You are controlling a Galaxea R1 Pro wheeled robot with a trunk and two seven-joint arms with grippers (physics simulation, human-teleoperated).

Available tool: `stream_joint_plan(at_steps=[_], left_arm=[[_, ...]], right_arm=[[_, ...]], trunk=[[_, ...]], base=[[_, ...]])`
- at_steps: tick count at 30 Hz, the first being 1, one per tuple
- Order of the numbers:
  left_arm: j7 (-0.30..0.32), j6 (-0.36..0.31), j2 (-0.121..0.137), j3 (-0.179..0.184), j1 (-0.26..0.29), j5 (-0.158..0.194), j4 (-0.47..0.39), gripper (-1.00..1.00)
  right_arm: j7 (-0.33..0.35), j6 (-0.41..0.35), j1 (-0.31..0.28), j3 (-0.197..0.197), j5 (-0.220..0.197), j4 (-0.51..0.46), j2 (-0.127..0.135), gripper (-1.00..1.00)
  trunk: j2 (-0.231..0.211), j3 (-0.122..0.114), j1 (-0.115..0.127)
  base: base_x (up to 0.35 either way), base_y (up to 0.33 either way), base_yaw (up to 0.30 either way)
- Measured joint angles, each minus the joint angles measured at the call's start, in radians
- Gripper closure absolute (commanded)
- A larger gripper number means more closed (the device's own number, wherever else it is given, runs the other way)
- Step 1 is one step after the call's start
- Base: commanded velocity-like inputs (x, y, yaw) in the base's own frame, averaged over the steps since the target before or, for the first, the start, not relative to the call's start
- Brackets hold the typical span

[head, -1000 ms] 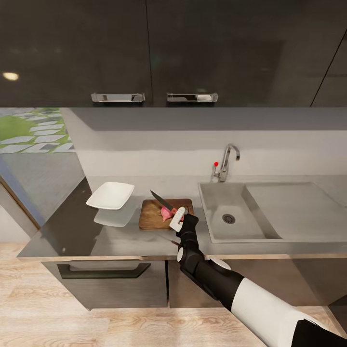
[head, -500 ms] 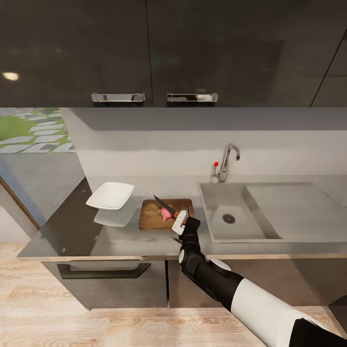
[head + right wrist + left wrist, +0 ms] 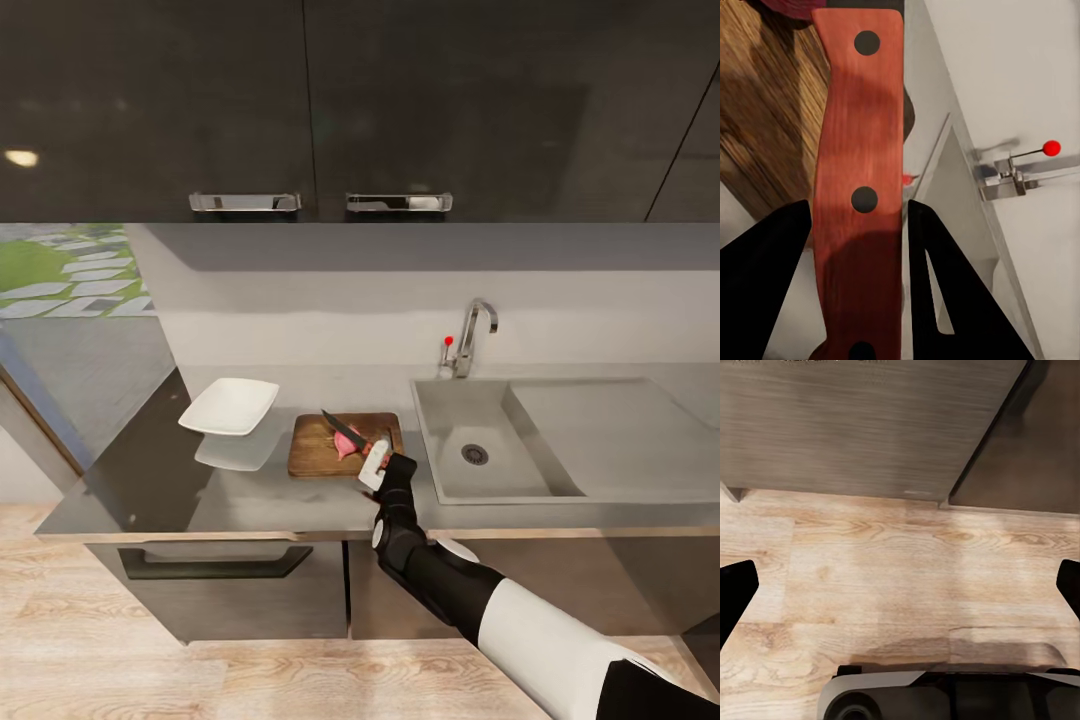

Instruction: In the kitchen, take the Vidalia onion out of the sink, dice it on the chopping board with the paring knife, put the diced onion into the bowl on the countertop, then place both the paring knife and the chopping board into the sink.

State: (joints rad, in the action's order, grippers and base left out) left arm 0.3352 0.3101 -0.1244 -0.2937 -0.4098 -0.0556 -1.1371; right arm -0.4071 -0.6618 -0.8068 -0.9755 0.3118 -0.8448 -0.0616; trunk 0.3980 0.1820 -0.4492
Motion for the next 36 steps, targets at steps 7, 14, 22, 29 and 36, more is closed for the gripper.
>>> stream_joint_plan(at_steps=[7, 14, 22, 29, 36], left_arm=[[0.001, 0.002, 0.000, 0.000, 0.000, 0.000, -0.008, -1.00], [0.002, 0.002, 0.000, 0.000, 0.000, 0.000, -0.005, -1.00], [0.002, 0.002, 0.000, 0.000, 0.000, 0.000, -0.005, -1.00], [0.002, 0.002, 0.000, 0.000, 0.000, 0.000, -0.005, -1.00], [0.002, 0.002, 0.000, 0.000, 0.000, 0.000, -0.005, -1.00]], right_arm=[[0.000, -0.001, 0.000, 0.001, 0.002, 0.001, 0.001, 1.00], [-0.030, -0.013, -0.001, -0.019, 0.044, 0.055, -0.005, 1.00], [-0.031, -0.013, -0.001, -0.019, 0.043, 0.056, -0.005, 1.00], [-0.031, -0.013, -0.001, -0.019, 0.043, 0.056, -0.005, 1.00], [-0.031, -0.013, -0.001, -0.019, 0.043, 0.056, -0.005, 1.00]], trunk=[[0.000, 0.000, 0.000], [0.001, 0.000, 0.000], [0.001, 0.000, 0.000], [0.001, 0.000, 0.000], [0.001, 0.000, 0.000]], base=[[0.206, 0.000, 0.000], [0.000, 0.000, 0.000], [0.000, 0.000, 0.000], [0.000, 0.000, 0.000], [0.000, 0.000, 0.000]])
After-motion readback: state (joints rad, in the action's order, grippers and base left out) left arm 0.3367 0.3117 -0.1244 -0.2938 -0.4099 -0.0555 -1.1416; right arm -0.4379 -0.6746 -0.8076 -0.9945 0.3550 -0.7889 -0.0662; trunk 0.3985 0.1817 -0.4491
